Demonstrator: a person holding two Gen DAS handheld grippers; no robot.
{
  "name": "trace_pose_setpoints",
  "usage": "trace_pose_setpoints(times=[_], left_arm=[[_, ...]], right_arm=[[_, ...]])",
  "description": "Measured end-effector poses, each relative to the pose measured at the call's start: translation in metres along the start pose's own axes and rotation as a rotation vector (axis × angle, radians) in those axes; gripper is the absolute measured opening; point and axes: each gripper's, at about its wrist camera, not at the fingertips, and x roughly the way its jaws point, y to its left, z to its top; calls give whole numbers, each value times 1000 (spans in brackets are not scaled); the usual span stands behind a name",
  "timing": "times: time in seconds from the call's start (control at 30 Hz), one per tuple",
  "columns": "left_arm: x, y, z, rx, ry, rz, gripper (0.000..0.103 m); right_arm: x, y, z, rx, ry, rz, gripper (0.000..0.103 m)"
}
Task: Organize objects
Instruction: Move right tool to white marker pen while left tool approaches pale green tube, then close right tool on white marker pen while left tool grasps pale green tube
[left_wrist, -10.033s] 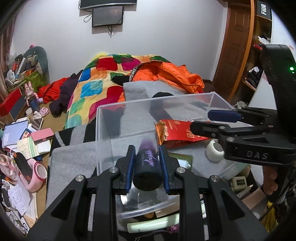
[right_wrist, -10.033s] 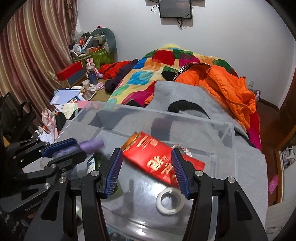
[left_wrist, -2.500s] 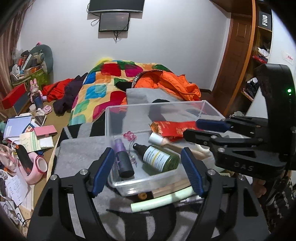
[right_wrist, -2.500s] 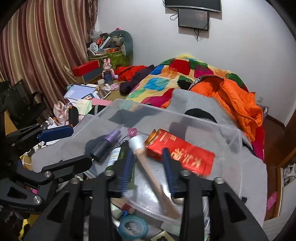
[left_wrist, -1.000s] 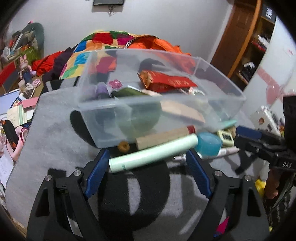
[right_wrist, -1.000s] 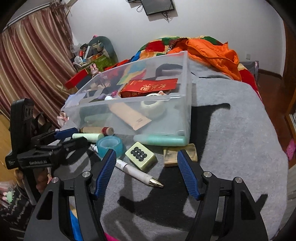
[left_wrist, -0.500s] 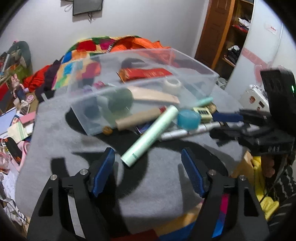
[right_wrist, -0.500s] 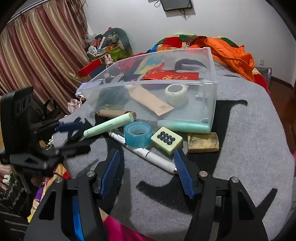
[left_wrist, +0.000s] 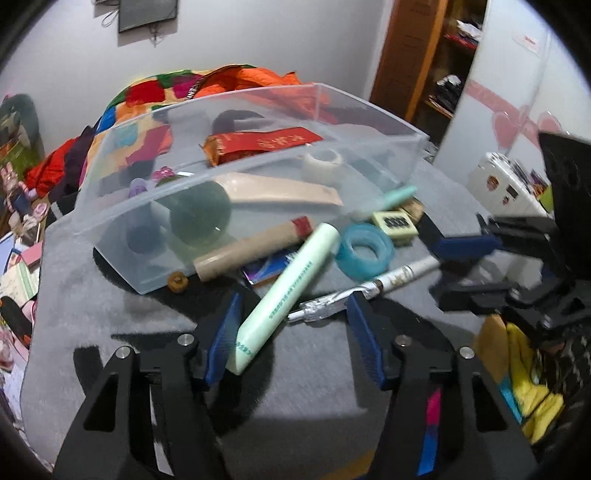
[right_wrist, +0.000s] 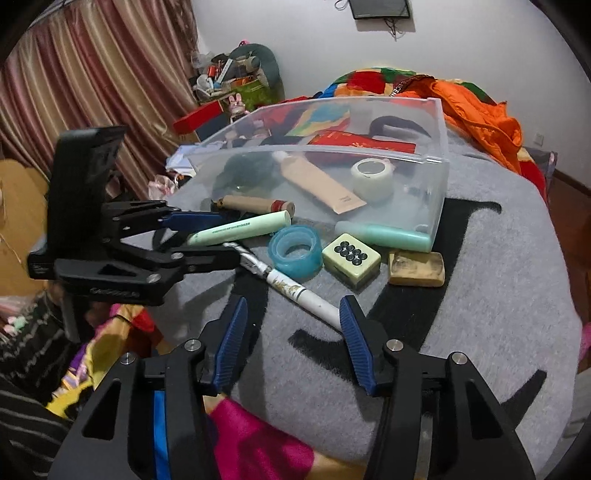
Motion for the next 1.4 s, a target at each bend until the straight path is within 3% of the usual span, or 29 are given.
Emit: trace_pose_setpoints(times=[0.17,0.37,0.6,0.9,1.03,1.2,1.4], left_arm=[[2,0,-7,1,18,-5,56],[-9,8,-18,-66,1,-27,45],[-20,14,-17,-99,10,-36,43],[1,14,10,-85,42,-25,43],[12,6,9,-44,59,22,32],[1,11,-2,-63,41,49,18],[-19,23,-24,-112,31,60,15]], right_arm=[[14,8,8,-69,7,-54,51],[19,14,6,-127,9,-110,48],[-1,21,-6,-169,53,-23,46],[23,30,15,-185,51,-66,46],[39,33,15,-225,97,-81,46],[25,33,10,-243,88,-87,23],[5,32,-5,-243,77,-93,14]])
